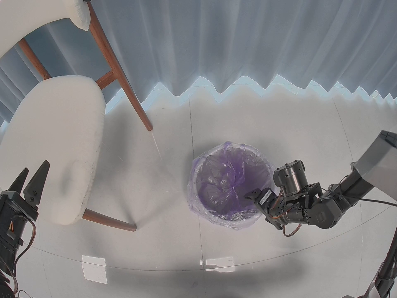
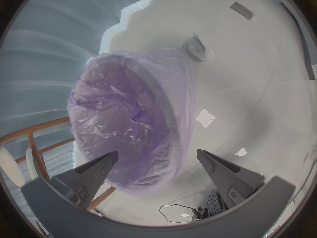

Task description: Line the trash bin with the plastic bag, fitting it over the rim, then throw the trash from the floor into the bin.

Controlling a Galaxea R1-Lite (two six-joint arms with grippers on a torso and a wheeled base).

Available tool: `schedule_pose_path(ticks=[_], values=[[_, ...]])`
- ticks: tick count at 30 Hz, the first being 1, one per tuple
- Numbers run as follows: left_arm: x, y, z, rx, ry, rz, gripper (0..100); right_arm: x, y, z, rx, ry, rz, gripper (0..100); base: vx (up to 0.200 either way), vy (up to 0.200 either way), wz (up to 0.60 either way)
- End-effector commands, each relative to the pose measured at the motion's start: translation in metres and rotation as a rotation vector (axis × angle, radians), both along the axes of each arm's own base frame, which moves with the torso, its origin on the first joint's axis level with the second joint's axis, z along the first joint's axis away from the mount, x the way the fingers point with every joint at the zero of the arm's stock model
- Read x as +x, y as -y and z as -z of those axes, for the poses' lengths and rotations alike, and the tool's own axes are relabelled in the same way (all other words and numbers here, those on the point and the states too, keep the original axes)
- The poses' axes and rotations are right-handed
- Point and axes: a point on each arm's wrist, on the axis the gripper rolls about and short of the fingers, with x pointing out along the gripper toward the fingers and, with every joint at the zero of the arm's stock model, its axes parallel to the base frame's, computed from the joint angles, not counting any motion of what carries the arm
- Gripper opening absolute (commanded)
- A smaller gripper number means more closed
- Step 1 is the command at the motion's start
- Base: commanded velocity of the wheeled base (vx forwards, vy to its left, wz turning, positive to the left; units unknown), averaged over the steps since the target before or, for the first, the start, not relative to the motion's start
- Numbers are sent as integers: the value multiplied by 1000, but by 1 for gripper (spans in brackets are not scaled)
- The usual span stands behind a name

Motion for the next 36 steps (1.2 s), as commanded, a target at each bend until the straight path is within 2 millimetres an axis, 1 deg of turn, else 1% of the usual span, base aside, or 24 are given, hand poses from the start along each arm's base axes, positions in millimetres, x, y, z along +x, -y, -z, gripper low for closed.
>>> schedule_pose_path(ticks=[1, 5, 7, 12, 13, 15, 19, 20, 22, 23, 25, 28, 32, 35, 36], values=[[3, 0, -6, -4, 20, -1, 100, 4, -5, 22, -26, -46, 2, 100, 0, 0, 0], [5, 1, -9, -4, 31, -1, 100, 9, -9, 25, -1, -24, 10, 100, 0, 0, 0], [5, 1, -9, -2, 29, -2, 100, 14, -12, 31, 5, -14, 10, 100, 0, 0, 0], [5, 0, -7, 26, 23, -7, 100, 14, -20, 34, 2, -9, 6, 100, 0, 0, 0], [4, 0, -6, 27, 20, -7, 100, 14, -20, 37, -8, -12, 11, 0, 0, 0, 0], [5, 0, -6, 27, 20, -10, 100, 14, -21, 39, -18, -9, 15, 0, 0, 0, 0], [8, -7, -5, 27, 0, -80, 100, 11, -23, 38, -25, -9, 6, 0, 0, 0, 0], [13, -13, -4, 29, -19, -135, 100, 12, -21, 35, -28, 3, 1, 0, 0, 0, 0], [16, -14, -7, 32, -14, -136, 100, 13, -20, 34, -42, 9, -10, 0, 0, 0, 0], [19, -13, -12, 34, 2, -121, 100, 12, -14, 34, -92, 22, -48, 0, 0, 0, 0], [22, -11, -15, 35, 10, -94, 100, 6, -1, 32, -166, 38, -103, 0, 0, 0, 0], [27, -4, -20, 32, 17, -44, 100, 2, 12, 23, -241, 81, -177, 0, 0, 0, 0], [32, 3, -20, 39, -31, 5, 100, 11, 20, 15, -286, 172, -272, 0, 0, 0, 0], [33, 9, -19, 42, -48, 49, 100, 18, 27, 14, -321, 223, -344, 0, 0, 0, 0], [33, 11, -19, 45, -49, 65, 100, 23, 31, 12, -346, 272, -401, 0, 0, 0, 0]])
